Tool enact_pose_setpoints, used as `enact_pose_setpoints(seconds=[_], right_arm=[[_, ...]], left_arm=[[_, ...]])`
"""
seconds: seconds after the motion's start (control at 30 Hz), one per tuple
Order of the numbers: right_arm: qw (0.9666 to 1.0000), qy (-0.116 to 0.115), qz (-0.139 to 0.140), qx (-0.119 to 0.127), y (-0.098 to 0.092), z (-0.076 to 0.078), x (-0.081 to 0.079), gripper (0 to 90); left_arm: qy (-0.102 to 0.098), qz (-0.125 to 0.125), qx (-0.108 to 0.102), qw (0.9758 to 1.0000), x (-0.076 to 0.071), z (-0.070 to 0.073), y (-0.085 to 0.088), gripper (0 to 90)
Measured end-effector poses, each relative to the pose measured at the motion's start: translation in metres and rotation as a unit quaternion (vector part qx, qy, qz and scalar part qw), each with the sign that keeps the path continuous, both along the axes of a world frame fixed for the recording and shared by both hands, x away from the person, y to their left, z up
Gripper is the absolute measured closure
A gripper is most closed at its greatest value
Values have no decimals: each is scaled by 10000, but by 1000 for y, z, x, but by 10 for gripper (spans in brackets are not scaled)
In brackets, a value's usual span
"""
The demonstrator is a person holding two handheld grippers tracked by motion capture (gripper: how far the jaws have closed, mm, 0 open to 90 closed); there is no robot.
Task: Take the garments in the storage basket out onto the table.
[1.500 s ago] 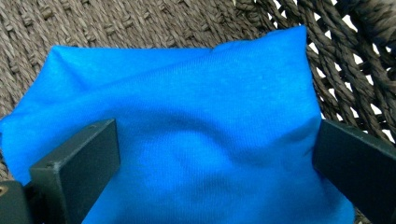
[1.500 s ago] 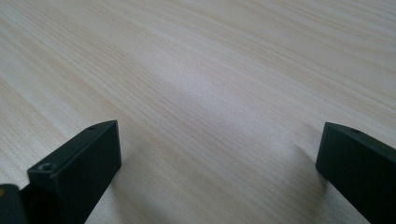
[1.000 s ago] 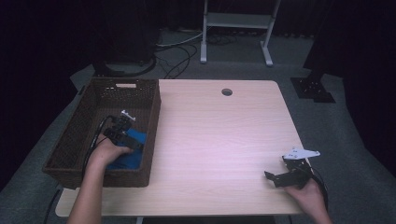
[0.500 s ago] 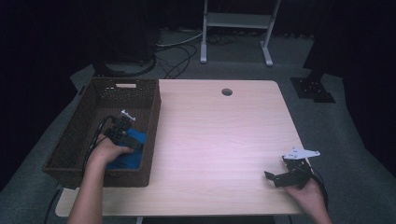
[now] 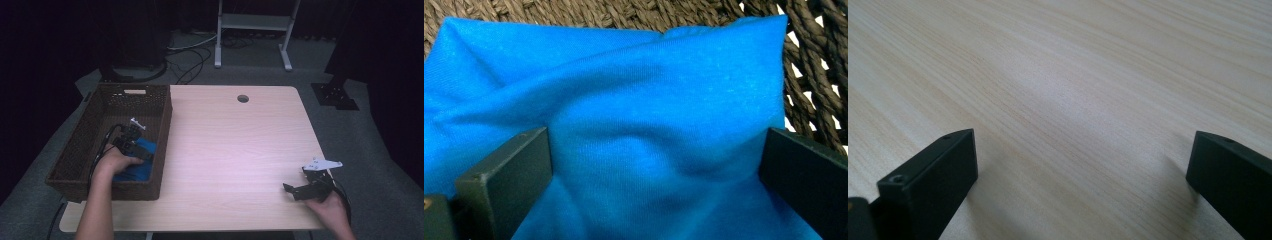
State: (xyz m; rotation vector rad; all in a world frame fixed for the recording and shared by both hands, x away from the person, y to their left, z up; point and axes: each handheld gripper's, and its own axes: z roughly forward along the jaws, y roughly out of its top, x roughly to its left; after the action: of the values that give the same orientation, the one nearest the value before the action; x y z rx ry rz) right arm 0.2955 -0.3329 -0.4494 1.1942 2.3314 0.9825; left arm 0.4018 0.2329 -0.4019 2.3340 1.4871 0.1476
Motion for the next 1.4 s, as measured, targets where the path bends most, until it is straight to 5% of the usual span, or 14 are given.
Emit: enact_pose_setpoints(seconds=[0.3,0.77,1.1,1.4], right_arm=[[10000,-1,1,3,0,0,0,0],[10000,-1,0,3,0,0,0,0],[10000,-1,-1,3,0,0,0,0],[10000,1,0,-1,0,0,0,0]], left_arm=[[-21,-39,-13,10000,-2,3,3,139],[66,-262,-203,9994,-3,11,3,698],[329,-106,-325,9989,0,17,4,743],[271,-60,-456,9986,-1,22,8,745]])
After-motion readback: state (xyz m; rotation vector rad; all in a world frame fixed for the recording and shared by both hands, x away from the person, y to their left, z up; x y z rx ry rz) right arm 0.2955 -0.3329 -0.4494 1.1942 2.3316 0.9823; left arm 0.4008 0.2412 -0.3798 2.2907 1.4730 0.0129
